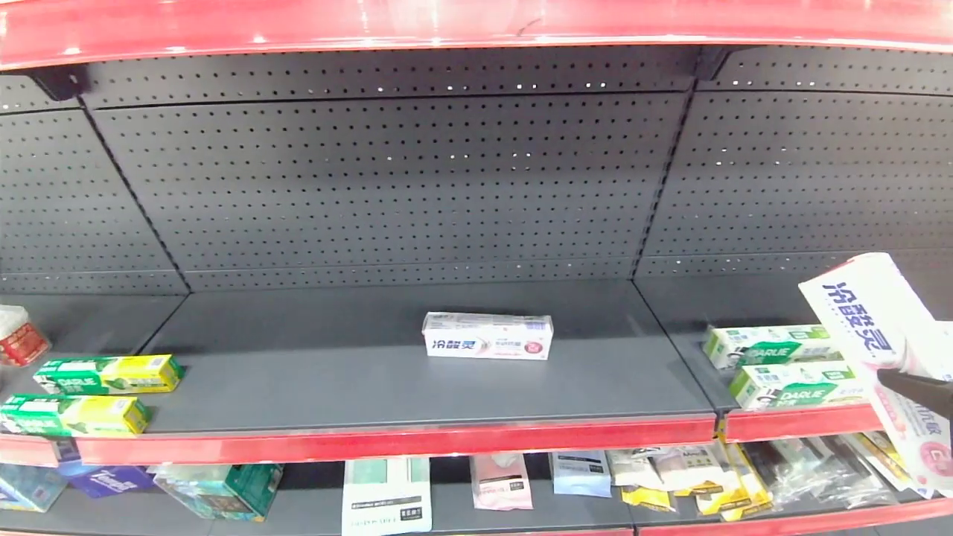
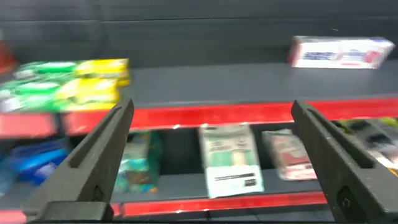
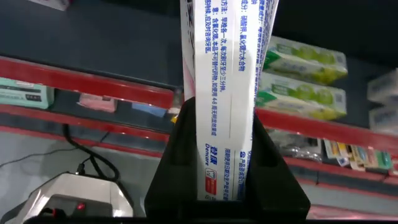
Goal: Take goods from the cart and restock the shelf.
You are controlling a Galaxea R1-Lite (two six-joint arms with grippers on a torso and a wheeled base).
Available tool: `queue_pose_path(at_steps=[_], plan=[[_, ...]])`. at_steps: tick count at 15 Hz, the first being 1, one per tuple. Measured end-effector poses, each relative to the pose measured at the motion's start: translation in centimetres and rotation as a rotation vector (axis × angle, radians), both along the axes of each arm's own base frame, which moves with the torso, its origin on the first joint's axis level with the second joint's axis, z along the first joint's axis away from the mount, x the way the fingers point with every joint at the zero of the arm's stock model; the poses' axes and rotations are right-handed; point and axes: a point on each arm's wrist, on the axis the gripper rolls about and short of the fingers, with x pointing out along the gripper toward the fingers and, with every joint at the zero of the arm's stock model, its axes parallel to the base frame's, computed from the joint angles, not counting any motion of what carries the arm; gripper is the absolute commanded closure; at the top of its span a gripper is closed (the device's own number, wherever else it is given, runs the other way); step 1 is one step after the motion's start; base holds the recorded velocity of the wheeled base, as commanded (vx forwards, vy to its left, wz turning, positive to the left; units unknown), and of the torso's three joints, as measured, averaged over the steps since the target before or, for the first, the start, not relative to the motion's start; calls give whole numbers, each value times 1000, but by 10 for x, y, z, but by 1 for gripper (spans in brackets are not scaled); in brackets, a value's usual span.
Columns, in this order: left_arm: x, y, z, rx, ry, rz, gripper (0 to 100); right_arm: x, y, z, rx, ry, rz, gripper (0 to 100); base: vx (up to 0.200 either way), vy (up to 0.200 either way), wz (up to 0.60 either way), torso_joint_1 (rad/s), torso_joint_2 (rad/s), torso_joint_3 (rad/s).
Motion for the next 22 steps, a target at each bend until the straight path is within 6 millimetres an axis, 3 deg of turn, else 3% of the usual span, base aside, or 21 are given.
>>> queue_pose_path(at_steps=[5, 9, 12, 13, 16, 19, 22], plan=[[1, 0, 0, 28, 12, -27, 0, -22, 2, 0, 3, -63, -4, 100, 0, 0, 0, 0, 0, 0], [5, 0, 2, 30, 64, -78, 0, -68, 8, -10, -4, -192, 14, 100, 0, 0, 0, 0, 0, 0], [7, 1, 3, 29, 93, -129, 0, -105, 12, -28, -7, -308, 52, 100, 0, 0, 0, 0, 0, 0], [7, 1, 7, 19, 91, -132, 0, -113, 13, -36, -6, -331, 56, 100, 0, 0, 0, 0, 0, 0], [14, 1, 49, -46, 90, -119, 0, -129, 14, -61, 37, -369, 50, 100, 0, 0, 0, 0, 0, 0], [46, -2, 81, -27, 175, -89, 0, -140, 14, -83, 36, -418, 35, 100, 0, 0, 0, 0, 0, 0], [105, -9, 106, -7, 160, -89, 0, -144, 15, -92, 32, -443, 30, 100, 0, 0, 0, 0, 0, 0]])
